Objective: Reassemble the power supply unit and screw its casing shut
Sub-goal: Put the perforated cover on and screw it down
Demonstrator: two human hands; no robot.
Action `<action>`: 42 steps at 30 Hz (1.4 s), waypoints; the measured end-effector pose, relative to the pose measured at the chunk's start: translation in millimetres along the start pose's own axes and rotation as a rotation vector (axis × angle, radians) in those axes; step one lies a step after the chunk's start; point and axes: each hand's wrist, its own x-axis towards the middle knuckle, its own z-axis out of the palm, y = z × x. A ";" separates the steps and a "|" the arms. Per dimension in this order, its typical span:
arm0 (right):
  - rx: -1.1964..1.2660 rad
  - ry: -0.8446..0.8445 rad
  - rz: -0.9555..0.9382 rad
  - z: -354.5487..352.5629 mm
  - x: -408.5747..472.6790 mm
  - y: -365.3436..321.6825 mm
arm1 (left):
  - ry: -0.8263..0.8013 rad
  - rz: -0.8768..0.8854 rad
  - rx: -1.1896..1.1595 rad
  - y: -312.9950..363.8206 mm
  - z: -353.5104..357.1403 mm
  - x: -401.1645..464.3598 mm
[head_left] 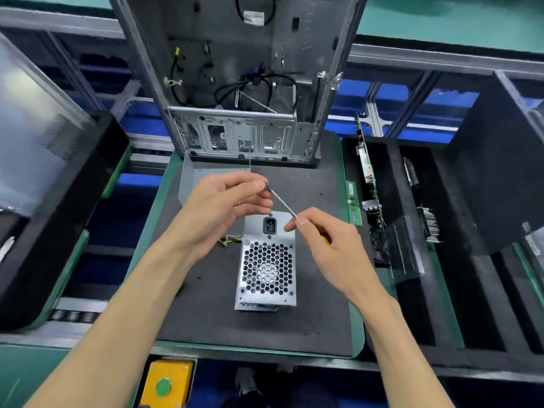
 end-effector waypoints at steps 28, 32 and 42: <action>0.460 0.193 0.204 19.1 -26.1 -6.5 | 0.300 -0.201 0.440 -44.6 -32.3 -30.8; 0.509 0.188 0.209 23.0 -23.7 -1.7 | 0.163 -0.310 0.346 -57.1 -25.3 -29.7; 0.575 0.243 0.299 24.2 -19.0 13.6 | -0.033 -0.393 -0.069 -72.0 -27.8 -14.7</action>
